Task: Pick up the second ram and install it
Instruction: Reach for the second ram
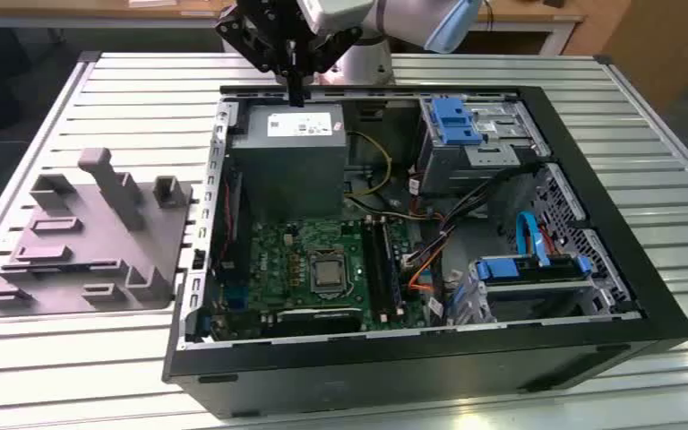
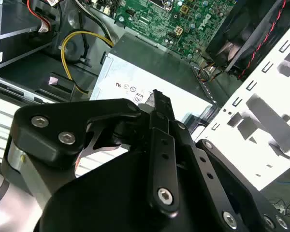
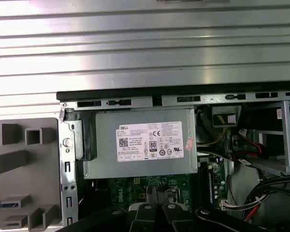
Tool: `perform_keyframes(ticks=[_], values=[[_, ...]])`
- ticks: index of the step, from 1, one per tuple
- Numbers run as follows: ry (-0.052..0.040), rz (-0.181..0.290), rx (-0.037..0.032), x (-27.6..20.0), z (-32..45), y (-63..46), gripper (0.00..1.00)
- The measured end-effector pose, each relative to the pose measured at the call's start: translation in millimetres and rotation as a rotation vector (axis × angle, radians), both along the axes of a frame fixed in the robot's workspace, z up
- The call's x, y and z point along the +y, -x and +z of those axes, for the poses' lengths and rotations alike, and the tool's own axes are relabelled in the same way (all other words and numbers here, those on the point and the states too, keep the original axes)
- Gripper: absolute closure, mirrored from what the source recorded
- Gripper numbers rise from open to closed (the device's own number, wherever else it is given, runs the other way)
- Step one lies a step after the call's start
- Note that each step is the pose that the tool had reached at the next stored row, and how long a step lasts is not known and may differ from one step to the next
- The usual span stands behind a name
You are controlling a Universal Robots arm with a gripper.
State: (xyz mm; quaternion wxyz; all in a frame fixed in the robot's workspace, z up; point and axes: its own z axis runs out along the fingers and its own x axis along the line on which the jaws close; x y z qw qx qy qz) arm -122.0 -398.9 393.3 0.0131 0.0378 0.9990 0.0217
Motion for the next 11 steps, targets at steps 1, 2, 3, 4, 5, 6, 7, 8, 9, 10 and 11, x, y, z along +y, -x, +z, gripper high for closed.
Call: perform_keyframes(ticks=[1, 2, 3, 4, 5, 6, 7, 8, 9, 10, 11], values=[[0.0001, 0.0, 0.0, 0.0, 0.0, 0.0, 0.9], [0.0001, 0.0, 0.0, 0.0, 0.0, 0.0, 0.9], [0.0001, 0.0, 0.0, 0.0, 0.0, 0.0, 0.9], [0.0, 0.0, 0.0, 0.0, 0.0, 0.0, 0.9], [0.0, 0.0, 0.0, 0.0, 0.0, 0.0, 0.9], [0.0, 0.0, 0.0, 0.0, 0.0, 0.0, 0.9], [0.0001, 0.0, 0.0001, 0.0, 0.0, 0.0, 0.9], [0.0, 0.0, 0.0, 0.0, 0.0, 0.0, 0.9], [0.0, 0.0, 0.0, 0.0, 0.0, 0.1, 0.9], [0.0002, 0.0, 0.0, 0.0, 0.0, 0.5, 0.9], [0.0001, 0.0, 0.0001, 0.0, 0.0, 1.1, 0.9]])
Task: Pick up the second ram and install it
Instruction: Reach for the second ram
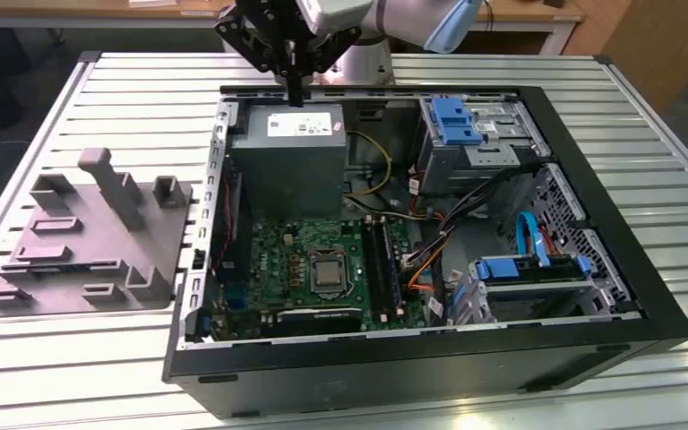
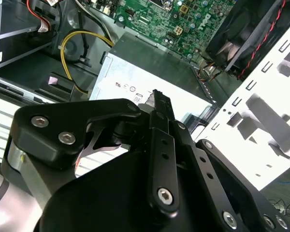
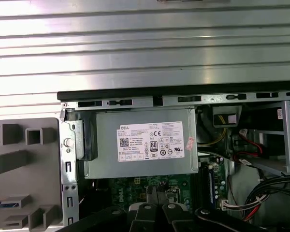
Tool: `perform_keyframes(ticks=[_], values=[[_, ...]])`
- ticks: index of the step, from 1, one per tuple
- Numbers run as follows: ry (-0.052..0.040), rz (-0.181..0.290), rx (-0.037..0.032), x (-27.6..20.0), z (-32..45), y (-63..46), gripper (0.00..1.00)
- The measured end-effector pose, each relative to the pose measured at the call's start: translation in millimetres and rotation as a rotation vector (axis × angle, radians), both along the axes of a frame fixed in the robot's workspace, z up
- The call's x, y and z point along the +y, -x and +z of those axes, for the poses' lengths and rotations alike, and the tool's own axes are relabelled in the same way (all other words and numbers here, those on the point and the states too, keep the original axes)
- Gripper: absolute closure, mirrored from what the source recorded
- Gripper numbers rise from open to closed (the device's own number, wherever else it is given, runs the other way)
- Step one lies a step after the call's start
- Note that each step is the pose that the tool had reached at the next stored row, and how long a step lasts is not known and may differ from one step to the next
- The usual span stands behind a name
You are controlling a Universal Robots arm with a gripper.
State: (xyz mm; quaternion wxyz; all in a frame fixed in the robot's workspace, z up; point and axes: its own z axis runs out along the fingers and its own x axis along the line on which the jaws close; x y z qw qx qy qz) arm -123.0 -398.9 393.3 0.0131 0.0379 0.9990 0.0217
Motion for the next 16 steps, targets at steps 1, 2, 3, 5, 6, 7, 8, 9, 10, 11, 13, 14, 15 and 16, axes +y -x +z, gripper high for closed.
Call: perform_keyframes(ticks=[1, 2, 3, 5, 6, 7, 8, 9, 10, 11, 13, 14, 15, 16], values=[[-0.0001, 0.0, -0.0001, 0.0, -0.1, 0.9, 0.9], [-0.0001, 0.0, 0.0, 0.0, 0.0, 1.9, 0.9], [-0.0001, 0.0, 0.0, 0.0, -0.1, 2.8, 0.9], [-0.0001, 0.0, 0.0, 0.0, -0.1, 5.3, 0.9], [-0.0001, 0.0, 0.0, 0.0, -0.1, 6.5, 0.9], [0.0, 0.0, 0.0, 0.0, -0.1, 7.6, 0.9], [-0.0001, 0.0, 0.0, 0.0, -0.1, 9.0, 0.9], [-0.0001, 0.0, 0.0, 0.0, -0.2, 10.4, 0.9], [-0.0001, 0.0, -0.0001, 0.0, -0.2, 11.9, 0.9], [-0.0001, 0.0, 0.0, 0.0, -0.2, 13.6, 0.9], [0.0, 0.0, 0.0, 0.0, -0.2, 16.6, 0.9], [0.0, 0.0, 0.0, 0.0, -0.2, 18.1, 0.9], [0.0, 0.0, 0.0, 0.0, -0.2, 19.6, 0.9], [0.0, 0.0, 0.0, 0.0, -0.2, 21.2, 0.9]])
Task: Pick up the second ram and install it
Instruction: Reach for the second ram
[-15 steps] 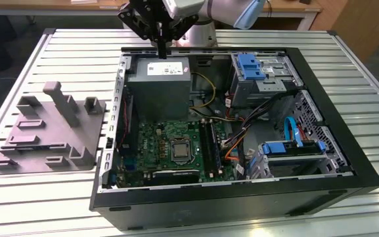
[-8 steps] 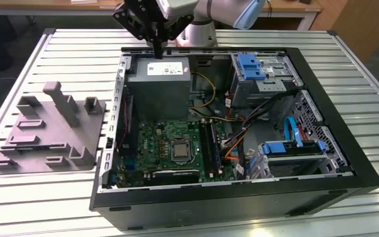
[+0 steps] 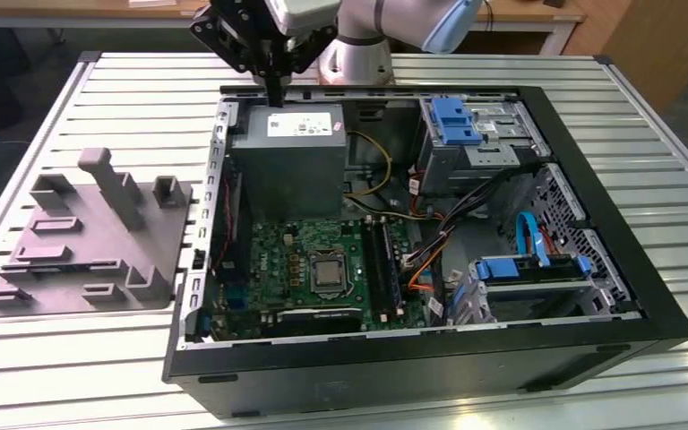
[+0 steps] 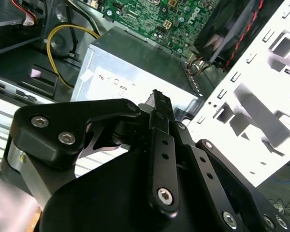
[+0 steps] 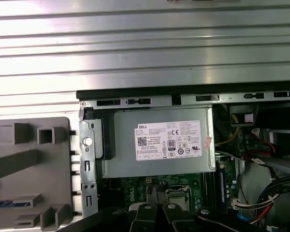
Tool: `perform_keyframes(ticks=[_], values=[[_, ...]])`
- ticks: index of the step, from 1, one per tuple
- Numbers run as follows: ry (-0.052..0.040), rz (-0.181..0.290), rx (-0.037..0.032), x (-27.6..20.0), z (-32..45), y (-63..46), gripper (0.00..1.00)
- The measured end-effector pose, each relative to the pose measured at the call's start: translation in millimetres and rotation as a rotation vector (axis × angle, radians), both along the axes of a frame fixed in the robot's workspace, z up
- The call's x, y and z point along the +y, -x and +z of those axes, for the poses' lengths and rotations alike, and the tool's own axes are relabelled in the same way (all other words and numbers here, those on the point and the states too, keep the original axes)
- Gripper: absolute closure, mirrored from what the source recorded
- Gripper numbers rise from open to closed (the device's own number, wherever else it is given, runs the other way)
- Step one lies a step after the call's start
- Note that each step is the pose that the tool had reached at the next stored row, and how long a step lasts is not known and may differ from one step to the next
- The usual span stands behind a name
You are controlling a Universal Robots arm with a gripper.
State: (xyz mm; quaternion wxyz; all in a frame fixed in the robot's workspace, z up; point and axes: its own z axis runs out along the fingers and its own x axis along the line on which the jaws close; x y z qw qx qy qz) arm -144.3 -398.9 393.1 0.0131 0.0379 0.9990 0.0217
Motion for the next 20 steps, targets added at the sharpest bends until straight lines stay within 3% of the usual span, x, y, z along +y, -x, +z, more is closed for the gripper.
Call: perform_keyframes(ticks=[20], values=[[0.0, 0.0, 0.0, 0.9, 0.0, 27.5, 0.9]])
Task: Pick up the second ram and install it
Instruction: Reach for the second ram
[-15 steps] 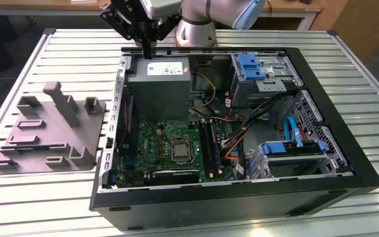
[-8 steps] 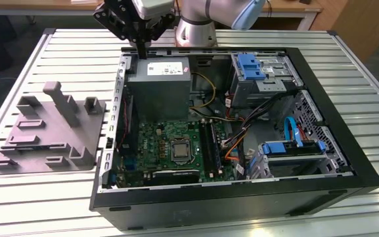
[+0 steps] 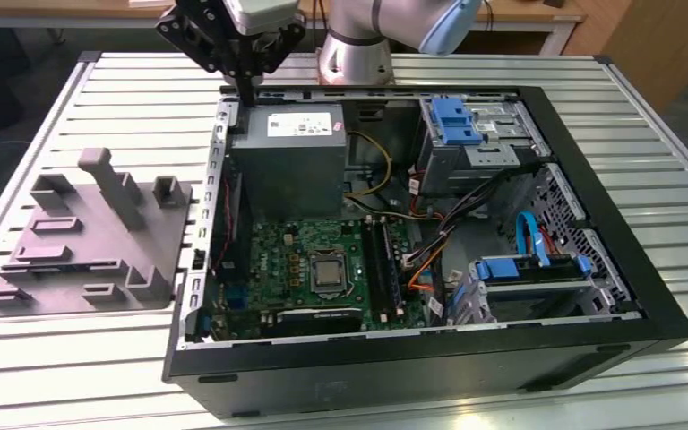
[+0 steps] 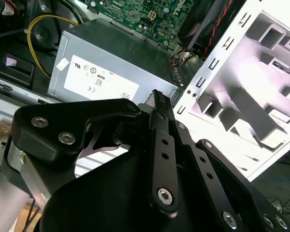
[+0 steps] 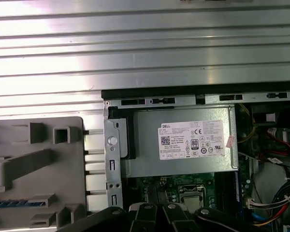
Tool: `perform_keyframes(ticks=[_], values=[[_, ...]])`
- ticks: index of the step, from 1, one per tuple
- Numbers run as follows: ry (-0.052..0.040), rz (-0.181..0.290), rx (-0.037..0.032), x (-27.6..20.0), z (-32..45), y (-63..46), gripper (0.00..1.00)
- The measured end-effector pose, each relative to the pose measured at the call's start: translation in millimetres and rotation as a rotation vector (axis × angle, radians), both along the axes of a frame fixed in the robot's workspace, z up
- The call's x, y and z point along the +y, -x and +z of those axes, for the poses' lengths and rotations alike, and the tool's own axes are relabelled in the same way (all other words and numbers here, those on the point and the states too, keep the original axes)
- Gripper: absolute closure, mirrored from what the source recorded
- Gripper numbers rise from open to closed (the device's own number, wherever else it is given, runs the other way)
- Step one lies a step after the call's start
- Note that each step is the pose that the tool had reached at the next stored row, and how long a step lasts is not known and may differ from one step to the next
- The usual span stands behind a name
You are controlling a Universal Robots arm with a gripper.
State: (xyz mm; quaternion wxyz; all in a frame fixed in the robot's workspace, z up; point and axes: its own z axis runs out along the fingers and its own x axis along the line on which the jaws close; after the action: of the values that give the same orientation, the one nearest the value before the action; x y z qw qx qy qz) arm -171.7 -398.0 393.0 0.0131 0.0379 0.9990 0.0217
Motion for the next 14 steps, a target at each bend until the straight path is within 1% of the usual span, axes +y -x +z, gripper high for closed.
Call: perform_keyframes(ticks=[6, 14], values=[[-0.0001, 0.0, 0.0, 0.5, 0.0, 8.2, 0.9], [-0.0001, 0.0, -0.0001, 1.3, -0.1, 23.0, 0.9]])
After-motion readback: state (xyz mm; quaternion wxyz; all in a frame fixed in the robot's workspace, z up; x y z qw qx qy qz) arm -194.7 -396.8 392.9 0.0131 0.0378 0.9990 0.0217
